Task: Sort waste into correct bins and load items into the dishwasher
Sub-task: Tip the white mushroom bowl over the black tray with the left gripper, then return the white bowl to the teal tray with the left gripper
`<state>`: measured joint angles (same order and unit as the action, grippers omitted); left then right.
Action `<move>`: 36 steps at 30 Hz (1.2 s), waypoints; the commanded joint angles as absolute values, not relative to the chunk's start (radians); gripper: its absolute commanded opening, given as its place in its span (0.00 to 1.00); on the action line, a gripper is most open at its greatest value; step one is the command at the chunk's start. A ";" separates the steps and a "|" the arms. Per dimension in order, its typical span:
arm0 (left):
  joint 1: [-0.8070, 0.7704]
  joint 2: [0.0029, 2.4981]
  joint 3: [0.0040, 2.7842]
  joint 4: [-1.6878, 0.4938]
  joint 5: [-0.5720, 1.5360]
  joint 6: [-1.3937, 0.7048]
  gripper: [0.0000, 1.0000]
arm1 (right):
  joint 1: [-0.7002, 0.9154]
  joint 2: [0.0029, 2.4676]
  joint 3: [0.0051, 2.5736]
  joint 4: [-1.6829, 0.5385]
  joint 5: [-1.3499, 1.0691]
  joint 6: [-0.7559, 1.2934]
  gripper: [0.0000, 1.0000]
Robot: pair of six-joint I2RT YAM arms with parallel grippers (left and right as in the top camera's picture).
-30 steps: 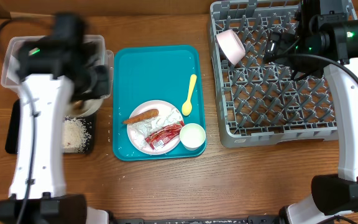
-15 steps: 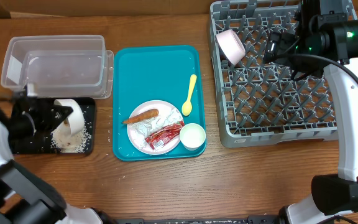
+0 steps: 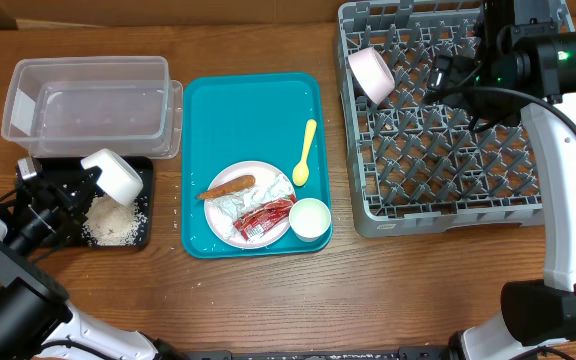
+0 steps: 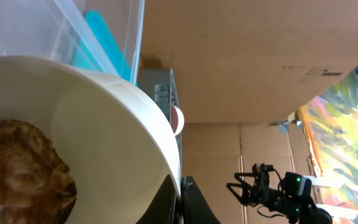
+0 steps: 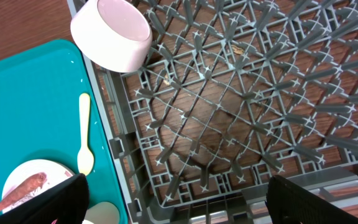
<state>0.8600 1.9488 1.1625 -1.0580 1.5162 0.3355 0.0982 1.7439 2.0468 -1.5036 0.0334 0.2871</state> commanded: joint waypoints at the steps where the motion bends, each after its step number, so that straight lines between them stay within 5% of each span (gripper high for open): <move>1: 0.875 1.959 1.154 -1.038 1.583 0.262 0.04 | 0.096 1.741 2.048 -1.502 0.036 0.284 0.93; 12: 0.865 1.948 1.229 -1.024 1.580 0.250 0.04 | 0.096 1.741 2.048 -1.494 0.062 0.282 0.93; 20: 0.621 1.893 1.518 -1.048 1.486 0.204 0.04 | 0.096 1.741 2.048 -1.490 0.062 0.282 0.93; 26: 0.263 1.882 1.766 -1.032 0.962 0.027 0.04 | 0.096 1.741 2.048 -1.490 0.061 0.286 0.93; 32: -0.157 1.930 1.785 -0.857 0.091 0.011 0.04 | 0.096 1.744 2.048 -1.492 0.057 0.285 0.93; 36: -0.333 2.034 1.785 -0.757 -0.188 0.025 0.04 | 0.096 1.744 2.048 -1.491 0.058 0.285 0.93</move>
<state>-0.2623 1.9560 1.7756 -0.7918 0.2581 0.0319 0.0982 1.7439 2.0468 -1.4948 0.0525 0.2874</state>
